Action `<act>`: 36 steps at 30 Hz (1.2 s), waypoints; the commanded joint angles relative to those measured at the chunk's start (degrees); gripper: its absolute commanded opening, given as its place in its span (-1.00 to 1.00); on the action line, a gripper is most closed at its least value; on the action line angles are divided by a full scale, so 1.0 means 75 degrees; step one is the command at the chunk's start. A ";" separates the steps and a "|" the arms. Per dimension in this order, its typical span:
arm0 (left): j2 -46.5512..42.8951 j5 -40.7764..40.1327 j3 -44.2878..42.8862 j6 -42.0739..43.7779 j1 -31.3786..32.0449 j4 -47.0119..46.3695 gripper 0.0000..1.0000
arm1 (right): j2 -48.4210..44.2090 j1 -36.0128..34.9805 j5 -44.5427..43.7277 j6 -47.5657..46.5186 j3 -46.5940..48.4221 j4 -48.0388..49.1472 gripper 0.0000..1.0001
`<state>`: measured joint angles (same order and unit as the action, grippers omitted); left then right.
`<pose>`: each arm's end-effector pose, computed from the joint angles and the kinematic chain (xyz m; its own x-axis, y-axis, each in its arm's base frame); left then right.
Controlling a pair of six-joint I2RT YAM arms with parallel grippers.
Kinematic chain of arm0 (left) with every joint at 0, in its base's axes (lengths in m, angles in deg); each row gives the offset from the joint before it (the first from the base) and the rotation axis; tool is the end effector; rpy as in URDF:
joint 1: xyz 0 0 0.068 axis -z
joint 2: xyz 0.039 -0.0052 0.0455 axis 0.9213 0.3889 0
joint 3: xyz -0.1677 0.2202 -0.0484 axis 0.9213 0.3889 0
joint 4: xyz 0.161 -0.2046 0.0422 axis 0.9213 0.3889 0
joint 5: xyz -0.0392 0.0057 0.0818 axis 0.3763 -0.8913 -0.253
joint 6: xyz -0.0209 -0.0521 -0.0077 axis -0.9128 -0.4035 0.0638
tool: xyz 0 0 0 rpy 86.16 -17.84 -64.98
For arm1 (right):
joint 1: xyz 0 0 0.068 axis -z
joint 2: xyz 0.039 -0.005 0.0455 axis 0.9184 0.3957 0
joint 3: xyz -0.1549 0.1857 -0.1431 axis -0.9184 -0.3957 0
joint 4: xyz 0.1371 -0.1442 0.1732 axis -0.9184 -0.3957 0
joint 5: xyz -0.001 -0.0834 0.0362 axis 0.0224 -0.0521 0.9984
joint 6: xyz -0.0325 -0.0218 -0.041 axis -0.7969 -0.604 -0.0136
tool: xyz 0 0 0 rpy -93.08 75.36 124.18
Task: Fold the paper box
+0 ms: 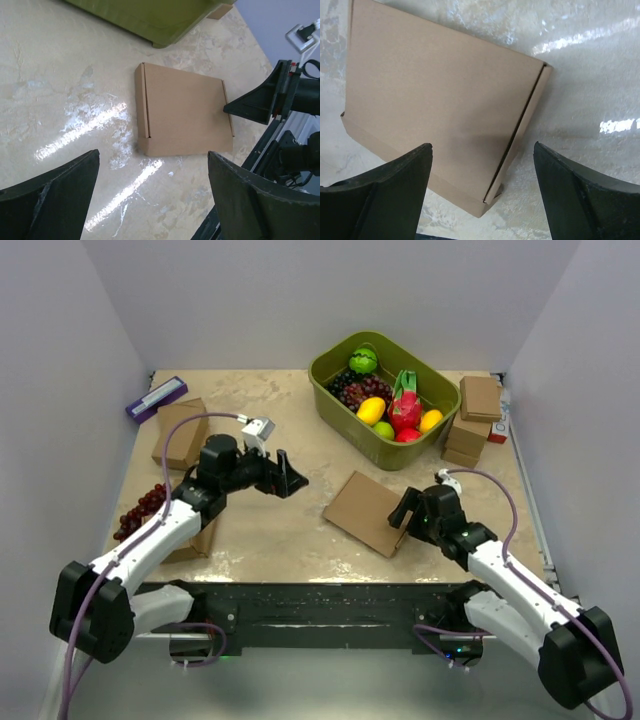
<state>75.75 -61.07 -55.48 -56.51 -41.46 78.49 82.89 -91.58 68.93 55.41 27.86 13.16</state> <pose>0.2253 -0.1269 0.2704 -0.6291 -0.1055 -0.7702 0.5341 0.6613 -0.5268 0.1637 0.0705 0.1918 -0.6969 0.4357 -0.5697 0.2032 0.8817 0.4258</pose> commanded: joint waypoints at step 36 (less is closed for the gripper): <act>0.0464 0.1674 0.0965 -0.1107 -0.1088 -0.1341 0.85 | -0.1447 0.0083 0.2284 0.1910 -0.2284 0.3289 -1.00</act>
<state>79.77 -50.34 -49.38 -60.83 -49.16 72.90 72.75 -91.01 80.44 69.51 9.82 32.72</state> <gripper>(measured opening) 0.924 0.040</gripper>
